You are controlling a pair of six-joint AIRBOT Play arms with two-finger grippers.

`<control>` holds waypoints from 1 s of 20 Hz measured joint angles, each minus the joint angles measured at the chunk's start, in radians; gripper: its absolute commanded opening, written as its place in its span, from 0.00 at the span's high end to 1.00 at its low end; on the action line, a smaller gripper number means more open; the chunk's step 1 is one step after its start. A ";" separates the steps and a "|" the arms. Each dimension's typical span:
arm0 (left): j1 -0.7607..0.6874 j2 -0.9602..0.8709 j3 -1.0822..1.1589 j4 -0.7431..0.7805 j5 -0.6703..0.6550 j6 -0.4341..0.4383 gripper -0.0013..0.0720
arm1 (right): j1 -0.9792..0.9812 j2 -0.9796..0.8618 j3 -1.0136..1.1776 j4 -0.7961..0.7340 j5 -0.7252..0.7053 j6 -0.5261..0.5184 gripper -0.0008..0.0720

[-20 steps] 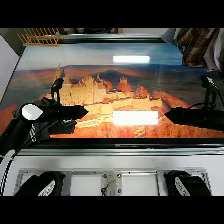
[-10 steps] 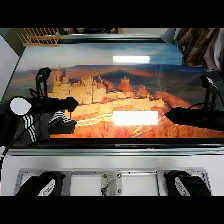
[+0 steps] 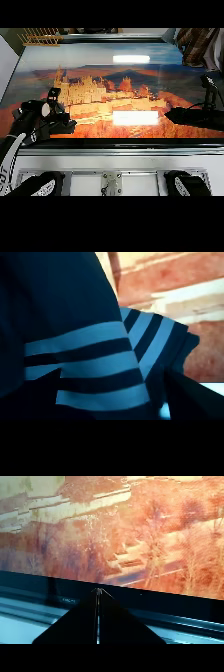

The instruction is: Fold the clothes and pants, and hang the long-sleeved shirts on hangers.

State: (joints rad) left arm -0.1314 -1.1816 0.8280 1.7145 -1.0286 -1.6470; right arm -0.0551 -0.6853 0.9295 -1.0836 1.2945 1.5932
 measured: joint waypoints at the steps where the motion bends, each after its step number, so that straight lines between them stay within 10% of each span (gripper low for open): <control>1: -0.006 -0.027 0.000 0.018 0.000 -0.012 0.58 | 0.000 0.000 0.000 0.000 0.000 0.000 0.96; 3: -0.014 -0.069 0.018 0.041 -0.003 -0.031 0.97 | 0.000 0.000 0.000 0.000 0.000 0.000 0.96; 19: -0.661 -0.113 0.599 -0.018 0.149 0.025 0.97 | -0.079 0.000 0.065 -0.059 -0.196 -0.086 0.96; 20: -0.702 -0.137 0.615 -0.046 0.151 0.042 0.81 | -0.103 0.000 0.074 -0.074 -0.213 -0.087 0.96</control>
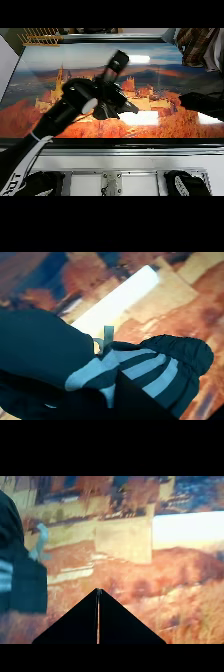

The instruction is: Fold the clothes and pants, and hang the long-sleeved shirts on hangers.

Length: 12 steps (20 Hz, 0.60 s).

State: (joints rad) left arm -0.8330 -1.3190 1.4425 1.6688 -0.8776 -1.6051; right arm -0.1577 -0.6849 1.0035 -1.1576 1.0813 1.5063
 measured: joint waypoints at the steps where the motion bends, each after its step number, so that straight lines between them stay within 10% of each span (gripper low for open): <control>1: -0.032 -0.021 0.011 -0.022 0.001 0.014 0.22 | -0.020 0.000 0.006 -0.011 -0.012 0.000 0.96; 2: -0.052 -0.037 0.021 -0.033 0.003 0.022 0.03 | -0.039 0.000 0.011 -0.019 -0.020 0.000 0.96; 12: 0.352 -0.064 -0.124 -0.319 -0.052 -0.105 0.06 | -0.084 0.000 0.020 -0.035 -0.046 0.000 0.96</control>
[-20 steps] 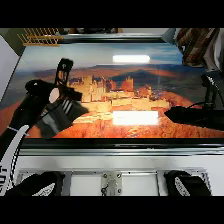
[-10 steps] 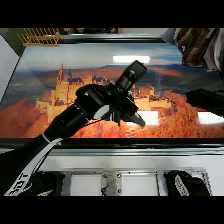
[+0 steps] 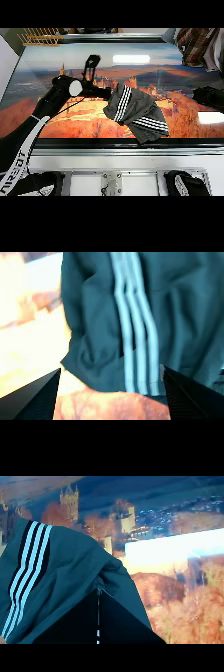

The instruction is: Fold the clothes and pants, and hang the long-sleeved shirts on hangers.

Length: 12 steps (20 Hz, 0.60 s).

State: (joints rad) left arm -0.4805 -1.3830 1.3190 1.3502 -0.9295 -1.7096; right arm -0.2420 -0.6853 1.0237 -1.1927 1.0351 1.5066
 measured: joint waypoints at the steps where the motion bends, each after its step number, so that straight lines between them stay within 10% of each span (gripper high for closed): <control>1: 0.048 -0.013 -0.050 -0.055 0.005 0.000 0.06 | 0.000 0.000 0.000 0.003 0.000 0.000 0.96; 12: 0.196 -0.231 -0.233 -0.531 0.105 0.195 0.06 | -0.001 0.000 0.000 0.010 -0.002 0.000 0.96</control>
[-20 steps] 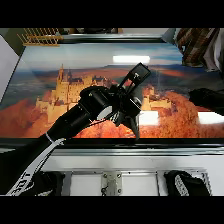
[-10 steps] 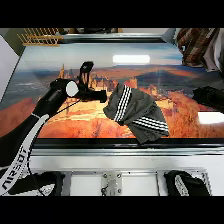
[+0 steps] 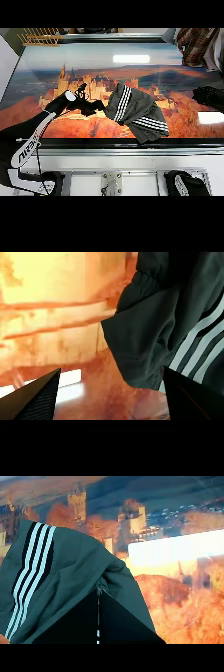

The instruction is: Fold the clothes and pants, and hang the long-sleeved shirts on hangers.

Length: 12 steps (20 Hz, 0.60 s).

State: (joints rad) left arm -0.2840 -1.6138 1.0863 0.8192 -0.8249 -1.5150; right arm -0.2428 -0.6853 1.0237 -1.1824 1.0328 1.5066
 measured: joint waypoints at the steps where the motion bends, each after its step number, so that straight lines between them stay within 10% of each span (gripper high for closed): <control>1: -0.009 -0.018 0.010 -0.021 0.006 0.009 0.06 | 0.000 0.000 0.000 0.000 0.000 0.000 0.96; 7: -0.081 -0.127 0.125 -0.071 0.011 0.028 0.10 | 0.000 0.000 0.000 0.000 0.011 0.000 0.96; 10: -0.094 -0.175 0.188 -0.079 -0.019 0.014 0.96 | 0.000 0.000 0.000 0.000 0.027 0.000 0.96; 12: -0.086 -0.189 0.230 -0.080 -0.041 0.011 0.97 | 0.000 -0.005 0.000 -0.001 0.034 0.000 0.96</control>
State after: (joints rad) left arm -0.3698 -1.8027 1.3167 0.7387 -0.8658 -1.5040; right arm -0.2428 -0.6903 1.0237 -1.1831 1.0668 1.5070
